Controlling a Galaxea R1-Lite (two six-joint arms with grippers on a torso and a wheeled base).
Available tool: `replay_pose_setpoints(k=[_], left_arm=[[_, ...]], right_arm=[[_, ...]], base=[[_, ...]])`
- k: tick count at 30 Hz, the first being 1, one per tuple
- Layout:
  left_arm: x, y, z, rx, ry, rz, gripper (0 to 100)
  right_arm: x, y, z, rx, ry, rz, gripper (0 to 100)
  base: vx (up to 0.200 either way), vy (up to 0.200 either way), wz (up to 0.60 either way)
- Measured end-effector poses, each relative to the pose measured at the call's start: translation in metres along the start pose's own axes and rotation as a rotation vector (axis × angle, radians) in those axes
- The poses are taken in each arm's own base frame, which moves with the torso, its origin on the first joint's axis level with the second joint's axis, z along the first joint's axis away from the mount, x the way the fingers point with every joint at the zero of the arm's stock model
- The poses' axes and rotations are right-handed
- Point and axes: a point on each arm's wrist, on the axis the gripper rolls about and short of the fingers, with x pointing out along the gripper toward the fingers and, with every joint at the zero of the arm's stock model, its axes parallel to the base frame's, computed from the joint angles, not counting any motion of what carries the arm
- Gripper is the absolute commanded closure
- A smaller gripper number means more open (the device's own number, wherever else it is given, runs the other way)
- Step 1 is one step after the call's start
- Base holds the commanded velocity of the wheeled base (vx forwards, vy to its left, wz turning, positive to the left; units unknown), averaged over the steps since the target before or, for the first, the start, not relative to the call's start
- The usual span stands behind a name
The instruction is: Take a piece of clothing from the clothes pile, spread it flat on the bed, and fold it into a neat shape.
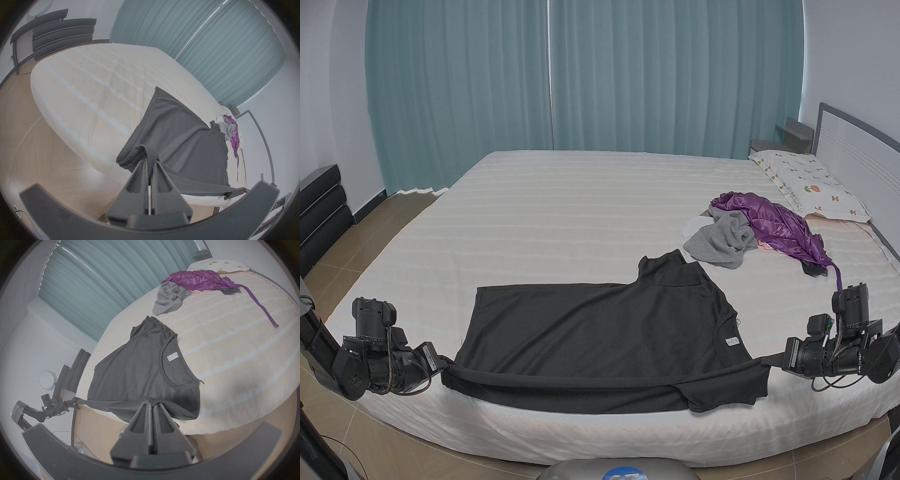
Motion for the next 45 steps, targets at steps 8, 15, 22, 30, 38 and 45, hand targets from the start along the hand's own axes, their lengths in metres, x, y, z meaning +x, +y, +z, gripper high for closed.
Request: replay_pose_setpoints(k=[8,15,22,30,38,45], left_arm=[[-0.004,0.004,-0.007,-0.009,0.014,0.012,100],[-0.006,0.006,-0.009,-0.013,0.020,0.016,100],[0.003,0.002,0.001,-0.035,0.005,0.007,100],[0.017,-0.003,0.012,-0.067,-0.008,-0.002,100],[0.017,-0.003,0.013,-0.066,-0.017,0.013,100],[0.020,-0.002,0.011,-0.070,0.005,0.018,100]], right_arm=[[-0.008,0.002,-0.009,-0.004,0.005,-0.001,100],[-0.011,0.003,-0.011,-0.006,0.002,0.003,100],[-0.006,0.008,0.003,0.021,-0.031,0.024,100],[0.011,0.007,0.015,0.034,-0.026,0.021,100],[0.016,0.004,0.015,0.044,-0.013,0.008,100],[0.019,0.004,0.016,0.046,-0.011,0.008,100]], base=[[0.000,0.000,0.00],[0.000,0.000,0.00],[0.000,0.000,0.00],[0.000,0.000,0.00],[0.000,0.000,0.00],[0.000,0.000,0.00]])
